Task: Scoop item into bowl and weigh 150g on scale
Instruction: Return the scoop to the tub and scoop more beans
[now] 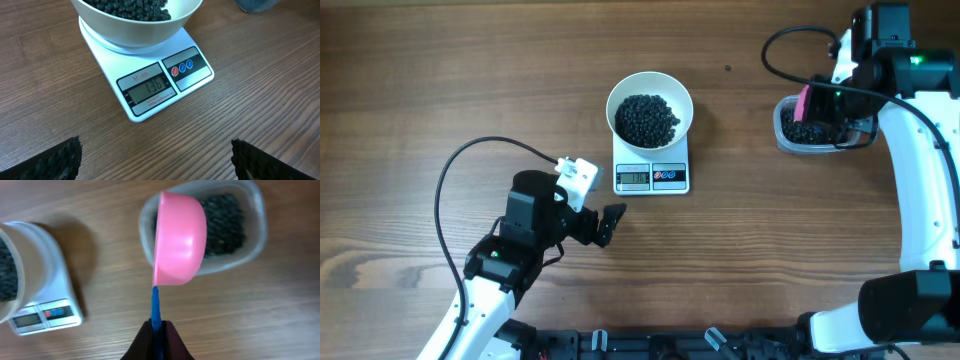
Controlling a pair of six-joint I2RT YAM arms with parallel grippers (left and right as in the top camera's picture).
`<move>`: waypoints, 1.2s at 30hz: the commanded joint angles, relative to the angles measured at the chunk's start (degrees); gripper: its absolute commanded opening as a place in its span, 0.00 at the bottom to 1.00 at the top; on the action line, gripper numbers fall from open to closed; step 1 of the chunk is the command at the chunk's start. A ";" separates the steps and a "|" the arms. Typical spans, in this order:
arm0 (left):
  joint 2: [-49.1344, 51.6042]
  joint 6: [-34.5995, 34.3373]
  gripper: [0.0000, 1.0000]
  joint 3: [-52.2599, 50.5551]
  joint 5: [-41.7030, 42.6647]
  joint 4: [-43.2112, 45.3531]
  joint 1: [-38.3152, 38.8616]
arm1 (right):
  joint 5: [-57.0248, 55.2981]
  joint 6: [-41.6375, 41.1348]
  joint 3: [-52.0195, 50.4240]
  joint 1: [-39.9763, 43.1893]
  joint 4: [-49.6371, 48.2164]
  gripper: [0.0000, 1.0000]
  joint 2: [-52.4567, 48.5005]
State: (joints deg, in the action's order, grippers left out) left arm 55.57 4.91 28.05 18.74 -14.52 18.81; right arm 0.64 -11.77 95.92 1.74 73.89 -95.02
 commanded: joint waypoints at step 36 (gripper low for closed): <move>-0.04 0.66 1.00 1.09 -0.15 0.13 0.09 | -13.05 -3.08 -1.77 0.11 -2.95 0.04 -15.80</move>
State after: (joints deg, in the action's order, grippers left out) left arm 55.57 4.91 28.05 18.74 -14.52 18.81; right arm -9.30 -10.90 95.29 1.91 70.22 -109.67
